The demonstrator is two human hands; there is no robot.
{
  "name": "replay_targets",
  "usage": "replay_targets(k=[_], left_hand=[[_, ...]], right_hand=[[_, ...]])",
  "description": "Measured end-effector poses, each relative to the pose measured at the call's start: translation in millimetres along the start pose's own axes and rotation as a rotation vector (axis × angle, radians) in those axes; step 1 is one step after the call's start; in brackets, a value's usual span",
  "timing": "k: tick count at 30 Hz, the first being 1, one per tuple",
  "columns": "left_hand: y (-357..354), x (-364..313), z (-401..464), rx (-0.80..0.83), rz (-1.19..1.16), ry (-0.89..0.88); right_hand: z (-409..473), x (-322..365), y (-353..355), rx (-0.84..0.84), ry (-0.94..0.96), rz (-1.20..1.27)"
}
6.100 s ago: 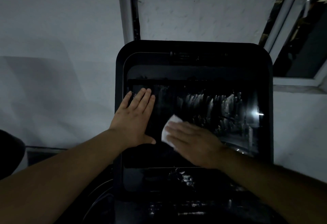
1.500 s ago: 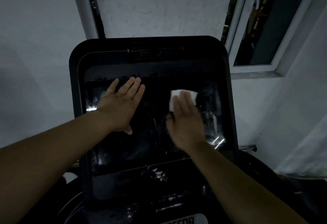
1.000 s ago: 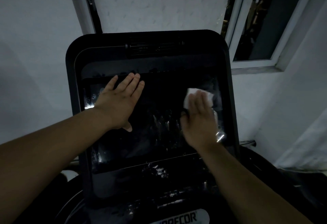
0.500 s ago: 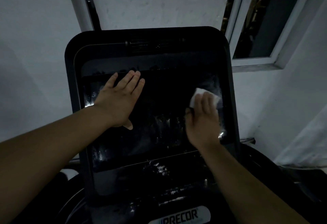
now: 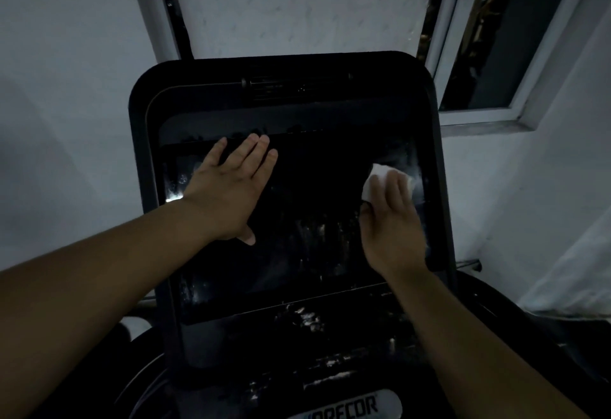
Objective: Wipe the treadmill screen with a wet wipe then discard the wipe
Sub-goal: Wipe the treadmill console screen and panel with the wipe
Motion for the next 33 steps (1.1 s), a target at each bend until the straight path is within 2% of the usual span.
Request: replay_targets(k=[2, 4, 7, 9, 11, 13, 16, 19, 22, 27, 30, 33], left_hand=[[0, 0, 0, 0.005, -0.001, 0.000], [0, 1, 0, 0.004, -0.004, 0.007], [1, 1, -1, 0.003, 0.003, 0.006], [1, 1, -1, 0.002, 0.015, 0.006], [1, 1, -1, 0.005, 0.022, 0.005], [1, 1, -1, 0.008, 0.026, 0.006], [1, 0, -1, 0.006, 0.026, 0.011], [1, 0, -1, 0.011, 0.024, 0.016], [2, -2, -1, 0.014, 0.025, 0.019], [1, 0, -1, 0.021, 0.030, 0.025], [1, 0, 0, 0.020, 0.031, 0.021], [2, 0, 0, 0.018, 0.030, 0.018]], right_hand=[[-4, 21, 14, -0.093, -0.009, 0.041], [-23, 75, 15, -0.176, 0.142, 0.086], [-62, 139, -7, -0.059, 0.253, 0.194], [-83, 156, -15, -0.019, 0.357, 0.208], [-83, 142, -18, -0.008, 0.419, 0.161], [-71, 101, -25, 0.021, 0.384, 0.050], [-47, 13, -33, 0.078, 0.240, -0.088], [-35, -38, -13, -0.030, 0.015, 0.028], [-45, 5, -2, -0.098, -0.036, 0.102], [-90, 121, -18, -0.031, 0.301, 0.143], [-96, 114, -19, -0.016, 0.405, 0.108], [-74, 52, -16, -0.057, 0.310, 0.013]])
Point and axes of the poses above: each hand's wrist, its own z-axis towards the middle knuckle, its own y-axis out of the back of the hand, x = y × z, the point moved 9 cm from there along z, towards the middle knuckle, and after that the axes turned 1 degree about -x, right-handed, at the moved point
